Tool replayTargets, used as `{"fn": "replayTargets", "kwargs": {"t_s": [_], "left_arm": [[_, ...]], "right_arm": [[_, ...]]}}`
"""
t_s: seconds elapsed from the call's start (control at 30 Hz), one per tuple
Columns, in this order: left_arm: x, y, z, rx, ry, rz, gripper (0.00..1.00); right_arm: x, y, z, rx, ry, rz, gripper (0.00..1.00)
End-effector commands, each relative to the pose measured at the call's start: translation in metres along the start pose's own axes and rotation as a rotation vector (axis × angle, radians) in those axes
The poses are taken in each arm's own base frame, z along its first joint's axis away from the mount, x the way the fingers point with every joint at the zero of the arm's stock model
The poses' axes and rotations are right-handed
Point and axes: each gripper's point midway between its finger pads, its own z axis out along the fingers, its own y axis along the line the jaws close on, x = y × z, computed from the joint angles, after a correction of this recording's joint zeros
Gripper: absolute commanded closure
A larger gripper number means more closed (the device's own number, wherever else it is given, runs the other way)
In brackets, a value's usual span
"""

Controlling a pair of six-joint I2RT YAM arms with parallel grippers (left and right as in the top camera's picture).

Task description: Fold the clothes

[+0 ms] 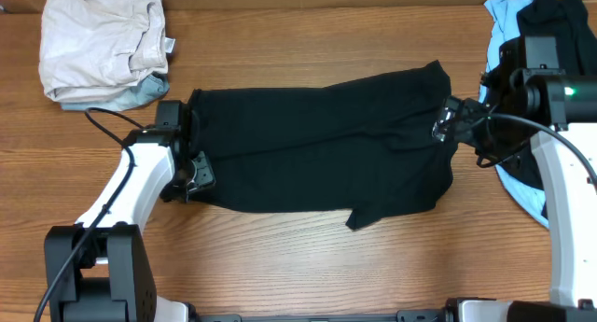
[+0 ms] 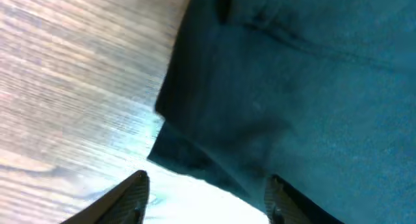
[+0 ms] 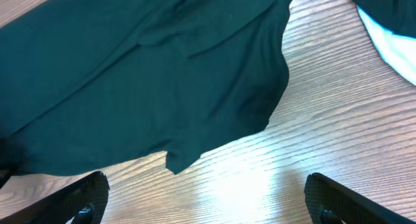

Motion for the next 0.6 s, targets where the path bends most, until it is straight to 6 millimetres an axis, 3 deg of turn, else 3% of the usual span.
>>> {"fn": "replayTargets", "kwargs": {"t_s": [0.0,0.07,0.33,0.57], "left_arm": [[0.007,0.017,-0.002,-0.017,0.019,-0.083,0.44],[0.01,0.026,0.0,-0.007,0.03,-0.132,0.44],[0.02,0.024,0.017,0.098,0.02,-0.186,0.47],[0.006,0.018,0.031,0.143,-0.079,-0.185,0.46]], "right_arm": [[-0.002,-0.003,0.003,0.015,-0.001,0.006,0.0],[-0.002,-0.003,0.003,0.015,-0.002,0.005,0.0],[-0.002,-0.003,0.003,0.015,-0.001,0.002,0.0],[-0.002,-0.003,0.003,0.015,-0.001,0.002,0.0]]}}
